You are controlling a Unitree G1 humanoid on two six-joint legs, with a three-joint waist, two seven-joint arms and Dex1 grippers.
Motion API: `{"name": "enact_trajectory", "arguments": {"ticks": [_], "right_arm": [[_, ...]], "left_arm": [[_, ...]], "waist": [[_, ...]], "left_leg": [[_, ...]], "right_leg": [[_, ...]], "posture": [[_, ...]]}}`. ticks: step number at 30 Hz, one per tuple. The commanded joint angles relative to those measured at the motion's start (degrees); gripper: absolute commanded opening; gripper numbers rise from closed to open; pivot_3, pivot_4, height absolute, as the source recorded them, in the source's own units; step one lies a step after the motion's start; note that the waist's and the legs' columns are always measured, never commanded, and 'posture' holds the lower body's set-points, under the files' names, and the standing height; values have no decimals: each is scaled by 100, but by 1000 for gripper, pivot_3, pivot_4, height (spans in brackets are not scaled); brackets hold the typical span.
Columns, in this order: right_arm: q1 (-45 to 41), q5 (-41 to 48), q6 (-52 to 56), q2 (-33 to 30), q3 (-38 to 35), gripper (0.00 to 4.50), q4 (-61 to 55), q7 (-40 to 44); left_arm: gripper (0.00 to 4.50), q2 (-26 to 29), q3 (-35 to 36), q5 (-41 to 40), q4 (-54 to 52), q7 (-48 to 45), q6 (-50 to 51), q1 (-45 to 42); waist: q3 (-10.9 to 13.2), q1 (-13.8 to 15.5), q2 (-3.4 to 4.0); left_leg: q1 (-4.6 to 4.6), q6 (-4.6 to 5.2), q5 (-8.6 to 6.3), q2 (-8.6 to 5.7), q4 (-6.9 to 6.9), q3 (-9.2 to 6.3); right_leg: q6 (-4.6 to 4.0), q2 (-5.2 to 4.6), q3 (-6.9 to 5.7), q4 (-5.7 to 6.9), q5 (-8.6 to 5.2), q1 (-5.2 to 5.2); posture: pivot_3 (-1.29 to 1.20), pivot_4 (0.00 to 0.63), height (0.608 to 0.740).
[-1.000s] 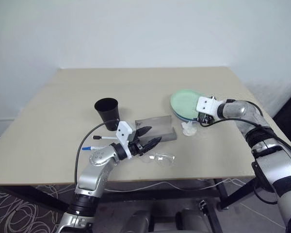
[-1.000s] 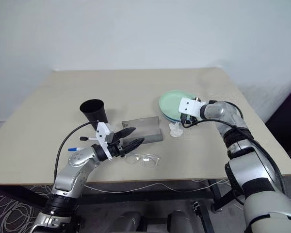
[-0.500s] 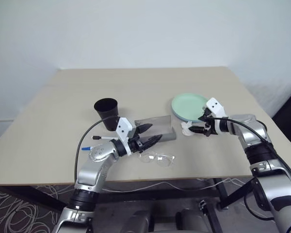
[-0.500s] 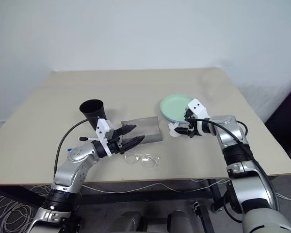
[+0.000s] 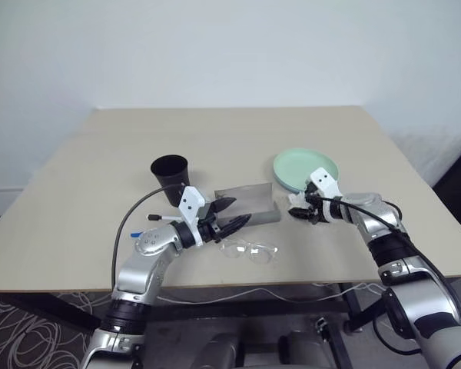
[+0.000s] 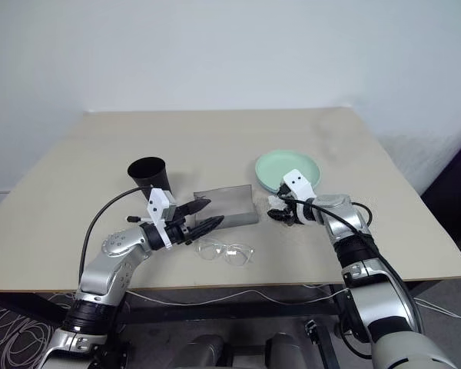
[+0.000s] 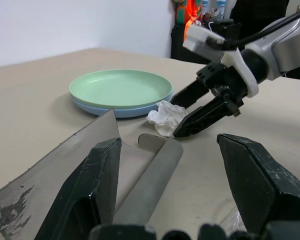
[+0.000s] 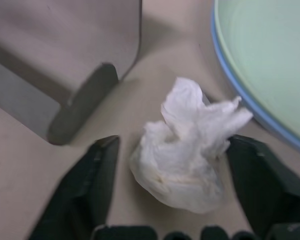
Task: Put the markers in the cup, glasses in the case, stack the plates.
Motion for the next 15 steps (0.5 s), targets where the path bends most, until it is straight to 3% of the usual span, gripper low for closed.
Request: {"name": "enact_trajectory", "arguments": {"ticks": [1,7,12,15], "right_arm": [[-70,-37,-208,-110,-16,2003,-189,18],[-216,185,-157,-277,-196,26,-779,230],[-875,164,-388,-279,-529,26,-295,-180],[-1376,-108,-980,-177,-447,26,809,-575]], "left_arm": [[3251,22,120,-67,-240,37,-21,-46],[3251,22,153,-79,-286,75,-22,-4],[3251,27,168,-79,-333,99,-19,49],[3251,16,166,-70,-344,120,-11,48]], "waist": [[0,0,0],[0,1,0],[1,-6,3],[1,-5,3]], "left_leg": [[0,0,0,0,0,0],[0,0,0,1,0,-1],[0,0,0,1,0,1],[3,-1,0,2,-1,-1]], "right_leg": [[0,0,0,0,0,0],[0,0,0,0,0,0],[0,0,2,1,0,-2],[-3,2,-1,2,2,0]], "posture": [[0,0,740],[0,0,740],[0,0,740],[0,0,740]]}}
